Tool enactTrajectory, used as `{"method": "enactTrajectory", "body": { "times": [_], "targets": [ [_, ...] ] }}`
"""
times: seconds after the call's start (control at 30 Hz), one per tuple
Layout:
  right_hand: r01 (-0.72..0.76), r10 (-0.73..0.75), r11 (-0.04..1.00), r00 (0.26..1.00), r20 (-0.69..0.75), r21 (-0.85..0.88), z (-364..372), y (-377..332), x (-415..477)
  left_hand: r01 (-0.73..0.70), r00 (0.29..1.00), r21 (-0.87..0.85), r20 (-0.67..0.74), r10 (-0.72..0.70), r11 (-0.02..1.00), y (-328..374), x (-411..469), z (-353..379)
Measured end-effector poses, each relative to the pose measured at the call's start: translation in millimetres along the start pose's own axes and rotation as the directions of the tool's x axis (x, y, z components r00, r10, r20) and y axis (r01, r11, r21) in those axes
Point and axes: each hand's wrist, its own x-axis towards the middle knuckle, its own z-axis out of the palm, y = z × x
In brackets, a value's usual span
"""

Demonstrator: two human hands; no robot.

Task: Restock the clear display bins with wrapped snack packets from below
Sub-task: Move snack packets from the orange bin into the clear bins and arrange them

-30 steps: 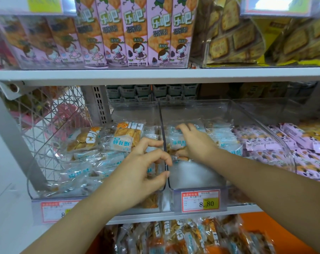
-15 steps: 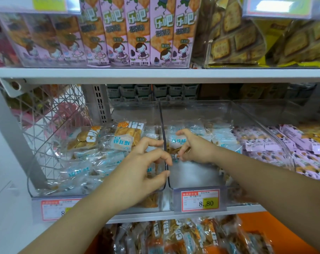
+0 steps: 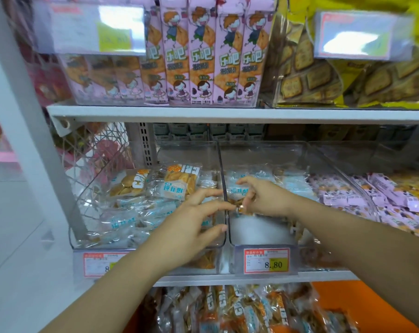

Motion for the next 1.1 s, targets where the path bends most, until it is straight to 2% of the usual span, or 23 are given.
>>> {"method": "enactTrajectory", "body": {
  "times": [0.07,0.13,0.2,0.27,0.33,0.47,0.57,0.7,0.77,0.87,0.97,1.03,1.1],
  "targets": [
    [0.034,-0.045,0.998,0.978,-0.203,-0.059,-7,-17,-11,0.020,1.000,-0.019,-0.022,-0.021,1.000,0,-7,-6],
    [0.095,-0.147,0.986,0.891,-0.430,-0.140,-12,-40,-21,0.051,0.996,-0.014,-0.079,-0.051,0.999,-3,-17,-15],
    [0.179,-0.265,0.961,0.819,-0.509,-0.211,-11,-66,-29,0.108,0.983,0.003,-0.150,-0.106,0.994,-7,-30,-27],
    [0.259,-0.380,0.915,0.810,-0.447,-0.308,-4,-91,-33,0.173,0.963,-0.025,-0.205,-0.174,0.985,-13,-46,-39],
    [0.307,-0.451,0.846,0.848,-0.277,-0.437,8,-111,-31,0.224,0.938,-0.058,-0.259,-0.231,0.973,-21,-62,-49],
    [0.353,-0.428,0.643,0.902,0.064,-0.680,33,-130,-12,0.276,0.887,-0.123,-0.350,-0.302,0.953,-32,-85,-66],
    [0.332,-0.391,0.523,0.912,0.125,-0.785,42,-134,1,0.268,0.874,-0.152,-0.377,-0.306,0.951,-36,-93,-76],
    [0.295,-0.429,0.449,0.899,0.086,-0.844,44,-138,13,0.266,0.866,-0.128,-0.404,-0.295,0.955,-41,-100,-89],
    [0.277,-0.452,0.484,0.891,0.034,-0.830,42,-140,13,0.292,0.852,-0.126,-0.417,-0.317,0.948,-43,-102,-92],
    [0.220,-0.477,0.649,0.863,-0.165,-0.728,42,-144,3,0.309,0.851,-0.139,-0.401,-0.339,0.941,-43,-104,-91],
    [0.264,-0.472,0.854,0.755,-0.455,-0.448,50,-153,-14,0.310,0.859,-0.180,-0.369,-0.356,0.934,-41,-104,-89],
    [0.360,-0.439,0.898,0.713,-0.546,-0.253,60,-167,-27,0.286,0.869,-0.268,-0.333,-0.367,0.920,-40,-100,-85],
    [0.436,-0.396,0.898,0.736,-0.549,-0.064,71,-185,-38,0.214,0.881,-0.466,-0.287,-0.376,0.858,-36,-97,-82]
  ]
}}
